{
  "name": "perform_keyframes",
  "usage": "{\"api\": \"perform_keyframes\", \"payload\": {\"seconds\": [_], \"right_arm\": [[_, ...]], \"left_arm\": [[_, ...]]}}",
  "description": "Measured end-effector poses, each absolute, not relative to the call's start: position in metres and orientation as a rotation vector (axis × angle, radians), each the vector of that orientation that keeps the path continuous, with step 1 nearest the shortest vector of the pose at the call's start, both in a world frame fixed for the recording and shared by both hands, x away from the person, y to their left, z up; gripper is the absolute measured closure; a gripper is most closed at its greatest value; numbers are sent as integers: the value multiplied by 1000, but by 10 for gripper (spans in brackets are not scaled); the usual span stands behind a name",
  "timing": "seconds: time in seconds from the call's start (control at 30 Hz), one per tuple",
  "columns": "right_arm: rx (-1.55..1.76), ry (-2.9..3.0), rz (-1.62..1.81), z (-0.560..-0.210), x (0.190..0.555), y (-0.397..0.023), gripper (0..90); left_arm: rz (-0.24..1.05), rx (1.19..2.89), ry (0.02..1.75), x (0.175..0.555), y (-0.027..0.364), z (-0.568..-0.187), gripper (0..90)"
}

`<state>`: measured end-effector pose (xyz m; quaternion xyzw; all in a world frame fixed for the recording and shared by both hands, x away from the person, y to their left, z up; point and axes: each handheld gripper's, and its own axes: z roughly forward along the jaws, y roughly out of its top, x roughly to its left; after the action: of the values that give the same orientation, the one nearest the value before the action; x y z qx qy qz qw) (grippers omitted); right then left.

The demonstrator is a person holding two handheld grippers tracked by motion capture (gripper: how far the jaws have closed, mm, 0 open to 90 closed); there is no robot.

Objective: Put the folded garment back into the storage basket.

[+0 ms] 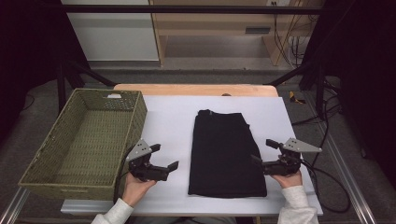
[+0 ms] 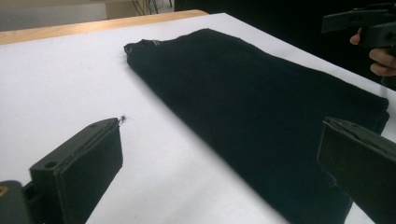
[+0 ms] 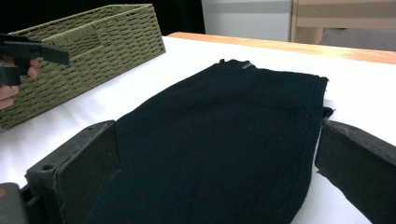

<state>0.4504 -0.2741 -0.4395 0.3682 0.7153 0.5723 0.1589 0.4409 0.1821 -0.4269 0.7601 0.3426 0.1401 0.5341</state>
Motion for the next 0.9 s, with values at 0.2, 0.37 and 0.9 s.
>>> {"api": "perform_keyframes", "payload": {"seconds": [0.2, 0.37, 0.9], "right_arm": [[1060, 2046, 1634, -439, 450, -274, 3], [1066, 2051, 1630, -439, 451, -273, 3], [1093, 2062, 1591, -441, 451, -272, 3]], "left_arm": [[339, 1807, 818, 442, 181, -420, 2], [350, 1808, 817, 445, 179, -413, 2], [362, 1796, 834, 463, 158, -400, 2]]}}
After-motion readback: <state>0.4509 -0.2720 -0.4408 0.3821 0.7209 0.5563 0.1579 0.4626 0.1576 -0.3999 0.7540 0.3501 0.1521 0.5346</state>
